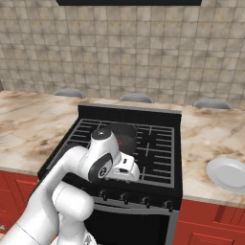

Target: Retrieve the frozen meat and place it in the pot on a burner. Then turn the burner on.

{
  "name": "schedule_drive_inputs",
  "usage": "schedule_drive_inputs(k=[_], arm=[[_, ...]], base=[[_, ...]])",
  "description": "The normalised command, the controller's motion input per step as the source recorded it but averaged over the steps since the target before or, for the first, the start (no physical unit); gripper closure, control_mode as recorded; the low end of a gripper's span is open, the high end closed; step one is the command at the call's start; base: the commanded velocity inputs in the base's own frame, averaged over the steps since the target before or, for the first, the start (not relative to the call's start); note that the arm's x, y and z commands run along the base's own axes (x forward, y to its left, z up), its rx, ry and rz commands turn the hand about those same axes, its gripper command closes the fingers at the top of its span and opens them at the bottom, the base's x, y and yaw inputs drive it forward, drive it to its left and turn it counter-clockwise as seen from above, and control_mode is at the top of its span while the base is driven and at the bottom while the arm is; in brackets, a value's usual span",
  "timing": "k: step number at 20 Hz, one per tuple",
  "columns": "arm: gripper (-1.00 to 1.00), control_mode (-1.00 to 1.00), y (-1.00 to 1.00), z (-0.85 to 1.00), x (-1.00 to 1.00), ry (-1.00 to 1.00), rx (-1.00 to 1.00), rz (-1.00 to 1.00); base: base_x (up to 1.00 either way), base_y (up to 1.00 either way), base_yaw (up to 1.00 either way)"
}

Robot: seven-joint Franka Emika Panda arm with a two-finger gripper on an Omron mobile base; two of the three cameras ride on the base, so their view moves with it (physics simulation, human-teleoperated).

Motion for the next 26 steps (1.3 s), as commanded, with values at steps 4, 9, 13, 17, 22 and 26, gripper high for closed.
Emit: schedule_drive_inputs(k=[4,9,13,17,22,26], arm=[[-1.0,-1.0,-0.26,-0.14,-0.04,0.0,0.02,-0.08],[-1.0,-1.0,-0.42,-0.17,-0.05,0.0,0.06,-0.11],[-1.0,-1.0,0.0,-0.02,-0.04,0.0,0.01,-0.04],[-1.0,-1.0,0.0,0.0,-0.1,0.0,0.0,-0.01],[-1.0,-1.0,0.03,0.0,-0.07,0.0,0.0,0.0],[-1.0,-1.0,0.22,0.0,-0.02,0.0,0.0,0.0]], base=[[0.0,0.0,0.0],[0.0,0.0,0.0],[0.0,0.0,0.0],[0.0,0.0,0.0],[0.0,0.0,0.0],[0.0,0.0,0.0]])
